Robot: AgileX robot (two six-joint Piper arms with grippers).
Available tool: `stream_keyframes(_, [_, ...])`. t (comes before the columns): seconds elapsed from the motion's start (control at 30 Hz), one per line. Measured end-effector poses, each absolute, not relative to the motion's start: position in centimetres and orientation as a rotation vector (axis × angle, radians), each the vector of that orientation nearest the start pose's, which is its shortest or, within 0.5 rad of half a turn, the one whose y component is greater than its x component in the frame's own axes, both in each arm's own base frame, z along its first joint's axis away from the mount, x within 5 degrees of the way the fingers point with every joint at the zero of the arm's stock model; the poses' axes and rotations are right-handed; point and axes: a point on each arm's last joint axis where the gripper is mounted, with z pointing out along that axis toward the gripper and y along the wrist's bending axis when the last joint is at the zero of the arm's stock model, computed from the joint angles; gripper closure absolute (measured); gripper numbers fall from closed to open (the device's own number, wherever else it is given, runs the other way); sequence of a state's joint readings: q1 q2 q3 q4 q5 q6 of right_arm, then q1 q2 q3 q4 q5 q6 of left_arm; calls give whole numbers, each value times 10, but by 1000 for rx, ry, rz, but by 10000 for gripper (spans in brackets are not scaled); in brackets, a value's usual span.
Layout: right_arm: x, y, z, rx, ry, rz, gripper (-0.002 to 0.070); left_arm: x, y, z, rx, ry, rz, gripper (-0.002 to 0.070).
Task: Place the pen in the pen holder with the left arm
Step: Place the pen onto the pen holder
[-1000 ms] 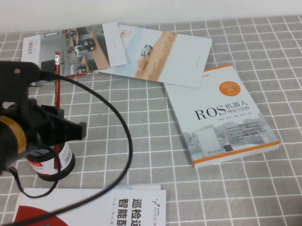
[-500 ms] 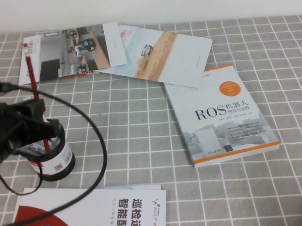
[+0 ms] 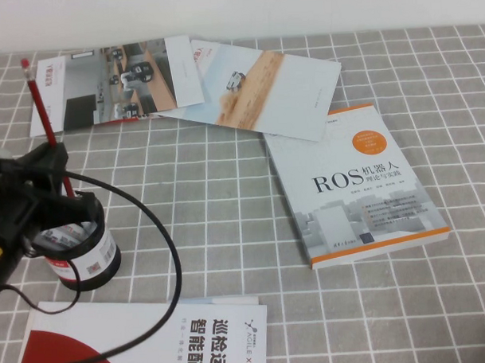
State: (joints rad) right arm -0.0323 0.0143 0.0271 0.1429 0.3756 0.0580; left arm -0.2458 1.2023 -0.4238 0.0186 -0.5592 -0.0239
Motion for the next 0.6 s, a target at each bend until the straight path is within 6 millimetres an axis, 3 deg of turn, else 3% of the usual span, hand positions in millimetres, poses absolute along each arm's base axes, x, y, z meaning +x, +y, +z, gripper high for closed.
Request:
stream_keyframes(0.27, [54,3,170,176,1892,158,691,232,-56,227,166,1752,-187,652])
stream_keyframes(0.6, [54,3,170,176,1892,158,691,227,-52,205,110,1735,-205,652])
